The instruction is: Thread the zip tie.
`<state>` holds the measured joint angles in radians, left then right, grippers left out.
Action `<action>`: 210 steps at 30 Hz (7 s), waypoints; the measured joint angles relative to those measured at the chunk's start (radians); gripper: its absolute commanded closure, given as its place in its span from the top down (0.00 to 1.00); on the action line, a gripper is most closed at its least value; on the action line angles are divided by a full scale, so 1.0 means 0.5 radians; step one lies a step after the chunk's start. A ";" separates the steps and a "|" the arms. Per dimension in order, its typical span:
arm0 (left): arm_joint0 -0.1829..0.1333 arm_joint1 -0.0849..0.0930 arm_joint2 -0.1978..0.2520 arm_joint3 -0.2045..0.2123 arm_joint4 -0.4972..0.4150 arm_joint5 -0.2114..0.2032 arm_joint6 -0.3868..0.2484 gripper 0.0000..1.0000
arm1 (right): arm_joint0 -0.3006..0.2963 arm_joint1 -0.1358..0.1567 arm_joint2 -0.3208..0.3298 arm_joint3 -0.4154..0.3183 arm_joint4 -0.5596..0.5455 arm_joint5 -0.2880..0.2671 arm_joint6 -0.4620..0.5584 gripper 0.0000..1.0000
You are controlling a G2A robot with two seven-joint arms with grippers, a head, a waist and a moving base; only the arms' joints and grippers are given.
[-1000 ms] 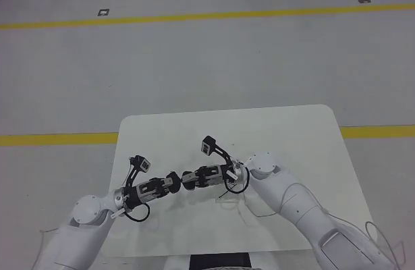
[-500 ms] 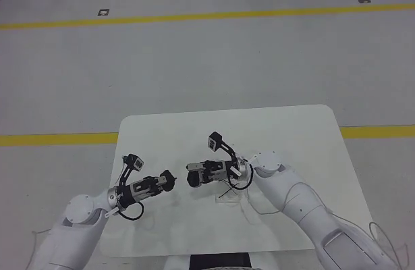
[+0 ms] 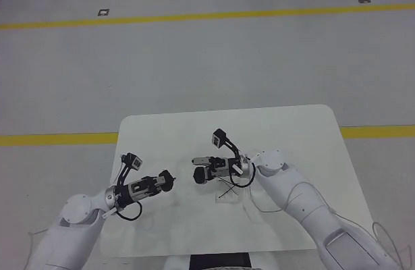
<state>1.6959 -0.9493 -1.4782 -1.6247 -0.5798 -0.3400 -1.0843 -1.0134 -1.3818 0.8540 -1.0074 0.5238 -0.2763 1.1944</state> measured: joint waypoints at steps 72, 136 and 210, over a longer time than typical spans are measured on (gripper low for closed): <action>0.077 -0.008 -0.256 0.027 -0.074 0.000 -0.237 0.00 | 0.059 0.295 -0.126 -1.069 -1.705 0.276 0.389 1.00; 0.077 -0.008 -0.256 0.027 -0.074 0.000 -0.237 0.00 | -0.007 0.312 -0.368 -1.019 -2.758 0.528 0.044 0.27; 0.077 -0.008 -0.256 0.027 -0.074 0.000 -0.237 0.00 | -0.082 0.203 -0.499 -1.008 -3.354 0.629 0.061 0.14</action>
<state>1.7346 -0.9534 -1.6063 -1.6111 -0.6168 -0.3400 -1.2027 -1.0543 -1.2801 0.6044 -1.5113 -1.1533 0.0383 1.2250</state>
